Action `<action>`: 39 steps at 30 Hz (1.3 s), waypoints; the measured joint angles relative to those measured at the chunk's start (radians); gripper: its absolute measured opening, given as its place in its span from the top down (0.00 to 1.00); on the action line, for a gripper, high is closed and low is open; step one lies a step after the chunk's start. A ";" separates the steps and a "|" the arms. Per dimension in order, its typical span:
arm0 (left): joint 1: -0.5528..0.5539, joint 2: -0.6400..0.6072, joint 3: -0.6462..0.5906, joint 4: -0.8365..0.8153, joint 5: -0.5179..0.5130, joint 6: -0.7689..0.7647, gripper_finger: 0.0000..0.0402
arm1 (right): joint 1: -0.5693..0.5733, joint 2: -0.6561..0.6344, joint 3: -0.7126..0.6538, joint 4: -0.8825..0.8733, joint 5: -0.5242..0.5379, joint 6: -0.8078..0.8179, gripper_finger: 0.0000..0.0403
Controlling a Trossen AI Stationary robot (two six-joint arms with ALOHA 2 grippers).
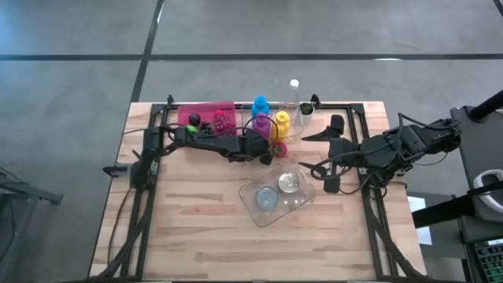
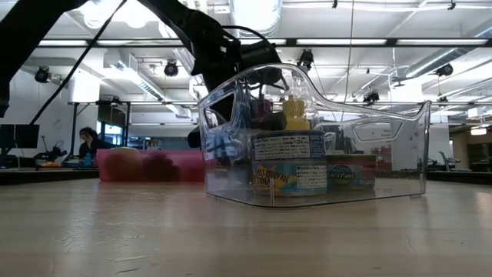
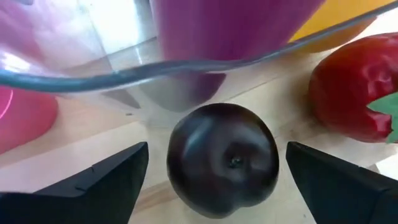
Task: Pick & Place Food Item
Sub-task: Put the plum into the pink bin
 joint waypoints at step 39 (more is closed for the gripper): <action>-0.015 -0.122 -0.002 -0.170 0.069 -0.007 0.47 | 0.000 0.000 0.000 0.000 0.000 0.000 0.27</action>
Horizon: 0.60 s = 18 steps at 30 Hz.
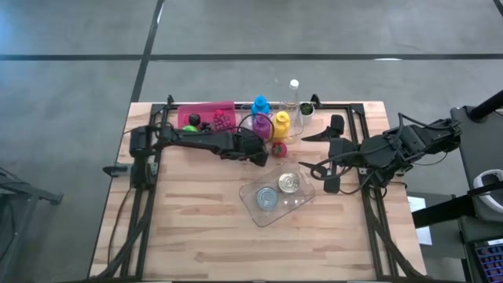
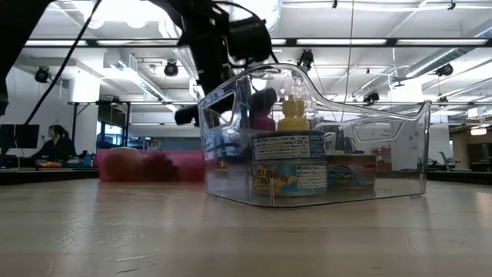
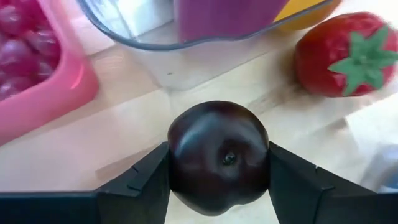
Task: Pick & Place Food Item
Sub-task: Put the plum into the pink bin
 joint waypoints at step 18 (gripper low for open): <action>-0.021 -0.231 0.000 -0.200 -0.006 -0.027 0.46 | 0.000 0.000 0.000 0.000 0.000 0.000 0.22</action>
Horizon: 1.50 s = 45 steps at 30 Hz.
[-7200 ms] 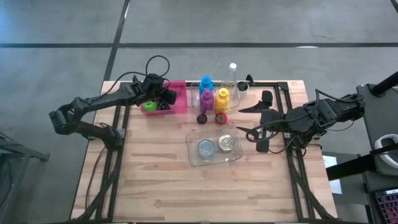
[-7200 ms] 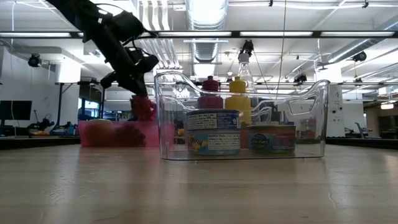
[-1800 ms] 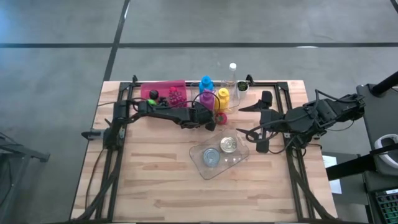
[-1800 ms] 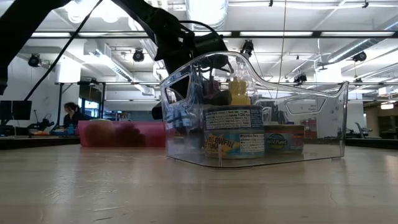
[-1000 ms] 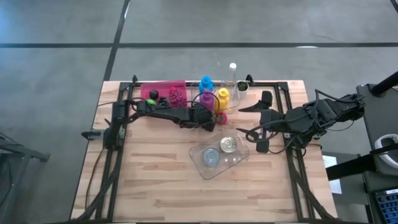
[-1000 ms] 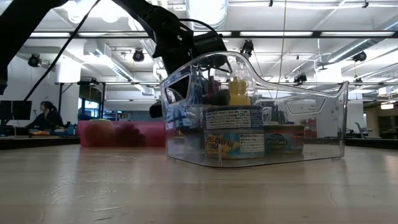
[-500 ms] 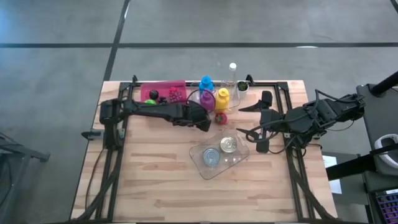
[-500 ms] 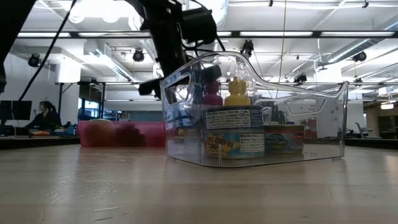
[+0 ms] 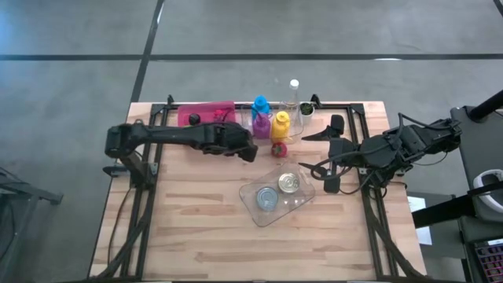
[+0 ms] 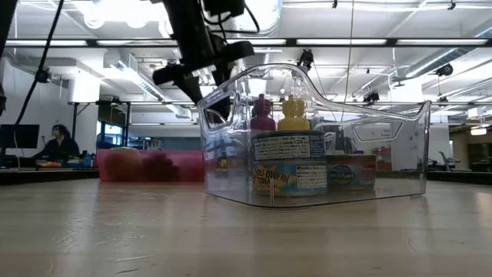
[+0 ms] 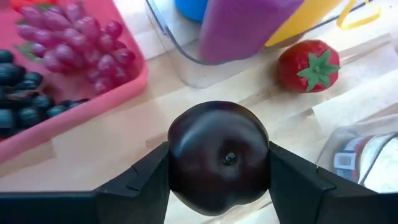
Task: Pick & Place Food Item
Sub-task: Put the plum into the pink bin, then put the tomato into the pink bin
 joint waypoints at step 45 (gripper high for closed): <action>0.436 -0.103 -0.312 0.187 -0.196 0.152 0.19 | 0.000 0.000 0.000 0.000 0.052 -0.002 0.21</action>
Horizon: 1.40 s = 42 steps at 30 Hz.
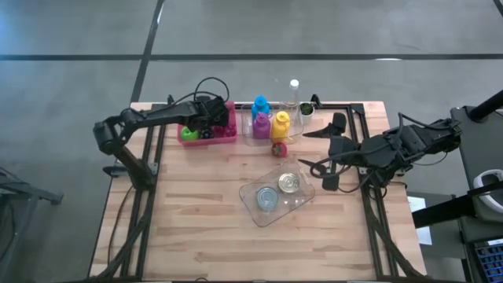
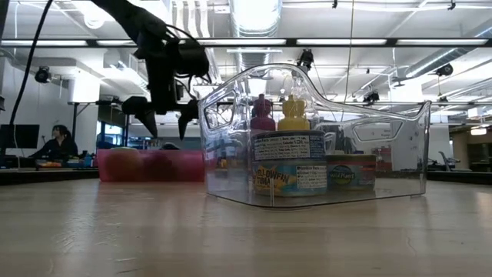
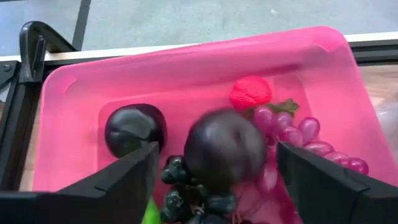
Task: Pick & Place Food Item
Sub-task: Put the tomato into the pink bin
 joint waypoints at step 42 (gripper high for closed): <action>-0.402 0.046 0.069 0.330 0.342 0.191 0.11 | 0.000 0.000 0.000 0.000 0.000 0.002 0.21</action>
